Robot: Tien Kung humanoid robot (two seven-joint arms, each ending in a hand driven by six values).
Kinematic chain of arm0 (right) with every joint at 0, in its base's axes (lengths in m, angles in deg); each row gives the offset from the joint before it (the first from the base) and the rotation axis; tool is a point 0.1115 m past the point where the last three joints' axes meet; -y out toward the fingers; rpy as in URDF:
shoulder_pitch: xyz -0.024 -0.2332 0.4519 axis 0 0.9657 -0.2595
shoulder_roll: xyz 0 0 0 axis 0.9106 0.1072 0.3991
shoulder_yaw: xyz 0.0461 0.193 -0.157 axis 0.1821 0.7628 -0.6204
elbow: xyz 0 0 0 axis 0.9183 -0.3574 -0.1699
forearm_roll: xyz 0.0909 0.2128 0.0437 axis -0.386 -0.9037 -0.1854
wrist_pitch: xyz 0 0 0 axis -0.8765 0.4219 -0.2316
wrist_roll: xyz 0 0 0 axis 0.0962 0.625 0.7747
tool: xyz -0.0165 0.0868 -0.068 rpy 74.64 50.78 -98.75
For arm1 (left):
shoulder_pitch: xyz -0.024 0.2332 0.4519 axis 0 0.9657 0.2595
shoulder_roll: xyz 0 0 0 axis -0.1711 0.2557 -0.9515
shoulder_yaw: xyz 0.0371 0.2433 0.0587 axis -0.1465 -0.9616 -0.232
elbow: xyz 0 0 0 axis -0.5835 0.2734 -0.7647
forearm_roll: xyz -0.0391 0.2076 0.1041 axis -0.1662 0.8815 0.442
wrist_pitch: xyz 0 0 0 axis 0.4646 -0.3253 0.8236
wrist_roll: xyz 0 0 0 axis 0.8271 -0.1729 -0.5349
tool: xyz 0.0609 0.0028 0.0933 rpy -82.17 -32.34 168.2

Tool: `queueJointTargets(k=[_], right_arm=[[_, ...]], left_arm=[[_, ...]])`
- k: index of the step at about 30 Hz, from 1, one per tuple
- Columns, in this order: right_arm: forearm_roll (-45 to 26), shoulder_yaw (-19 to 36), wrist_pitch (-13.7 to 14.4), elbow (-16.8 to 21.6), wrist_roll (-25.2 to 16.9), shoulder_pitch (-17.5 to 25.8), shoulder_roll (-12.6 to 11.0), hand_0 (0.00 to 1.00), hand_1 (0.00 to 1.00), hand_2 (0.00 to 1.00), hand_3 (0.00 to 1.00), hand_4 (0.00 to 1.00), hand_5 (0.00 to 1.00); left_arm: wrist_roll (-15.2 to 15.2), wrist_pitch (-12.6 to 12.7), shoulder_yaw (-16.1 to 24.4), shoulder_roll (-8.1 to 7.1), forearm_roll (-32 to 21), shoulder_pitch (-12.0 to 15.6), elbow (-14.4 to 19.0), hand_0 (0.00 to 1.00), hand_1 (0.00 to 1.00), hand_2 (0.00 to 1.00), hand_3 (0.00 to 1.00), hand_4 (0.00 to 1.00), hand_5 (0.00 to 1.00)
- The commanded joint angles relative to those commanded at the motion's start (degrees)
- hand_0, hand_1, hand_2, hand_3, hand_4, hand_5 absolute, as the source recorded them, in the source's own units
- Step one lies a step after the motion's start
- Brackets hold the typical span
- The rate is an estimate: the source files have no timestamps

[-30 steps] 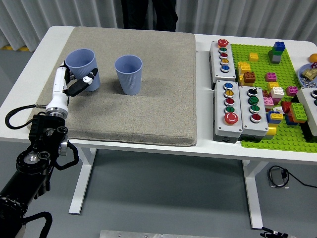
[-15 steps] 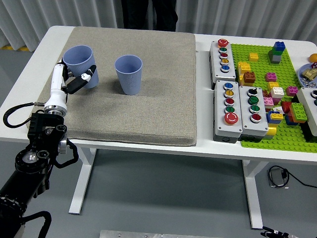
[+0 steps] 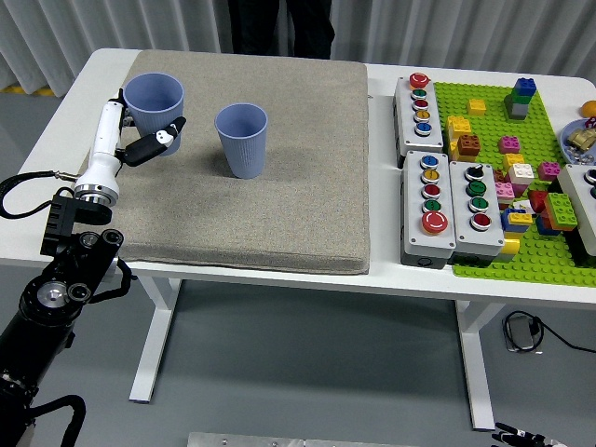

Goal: Pick cup pour cup place

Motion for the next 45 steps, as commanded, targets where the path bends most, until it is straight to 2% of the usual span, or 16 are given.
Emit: queueJointTargets(k=[3,4,5,9,15,20,23,35,45], right_arm=[[0.0,0.1,0.0,0.0,0.0,0.0,0.0,0.661,0.647,0.659,0.632,0.488,0.13],[-0.1,0.0,0.0,0.0,0.0,-0.1,-0.1,0.662,0.647,0.659,0.632,0.489,0.13],[-0.1,0.0,0.0,0.0,0.0,-0.1,-0.1,0.662,0.647,0.659,0.632,0.489,0.13],[0.0,0.2,0.1,0.0,0.0,-0.2,-0.2,0.662,0.647,0.659,0.632,0.489,0.13],[0.1,0.3,0.1,0.0,-0.1,-0.1,-0.3,0.661,0.646,0.659,0.632,0.488,0.129],[0.0,0.2,0.2,0.0,-0.1,0.0,-0.3,0.661,0.647,0.659,0.632,0.488,0.128],[0.0,0.2,0.1,0.0,-0.1,0.1,-0.3,0.661,0.647,0.659,0.632,0.488,0.129],[0.2,0.3,0.2,0.0,-0.1,0.4,-0.6,0.661,0.646,0.659,0.632,0.489,0.128],[-0.2,0.3,0.2,0.0,-0.2,0.1,-0.6,0.66,0.647,0.659,0.632,0.489,0.128]], left_arm=[[-0.6,0.2,-0.1,-0.18,1.4,-0.1,0.8,0.5,0.55,0.635,0.856,0.689,0.138],[-1.0,0.3,-0.3,-0.28,2.8,-0.2,1.5,0.501,0.551,0.628,0.846,0.654,0.093],[-1.1,0.3,-0.3,-0.31,3.2,-0.2,1.6,0.501,0.551,0.628,0.846,0.654,0.093],[-3.0,0.2,-1.7,-0.49,9.1,-0.6,3.8,0.501,0.551,0.628,0.846,0.654,0.093],[-3.6,0.2,-3.2,-0.28,10.7,-0.8,4.8,0.501,0.553,0.628,0.844,0.651,0.093],[-4.7,0.6,-4.1,-0.37,14.9,-1.1,5.5,0.503,0.554,0.628,0.844,0.649,0.09],[-5.5,1.2,-4.2,-0.78,17.3,-1.4,5.3,0.503,0.556,0.628,0.843,0.65,0.093],[-9.1,0.9,-7.3,-4.19,27.0,-2.9,4.9,0.503,0.558,0.626,0.841,0.649,0.091],[-9.9,1.0,-8.2,-5.26,28.4,-4.1,5.2,0.503,0.557,0.627,0.841,0.648,0.09]])
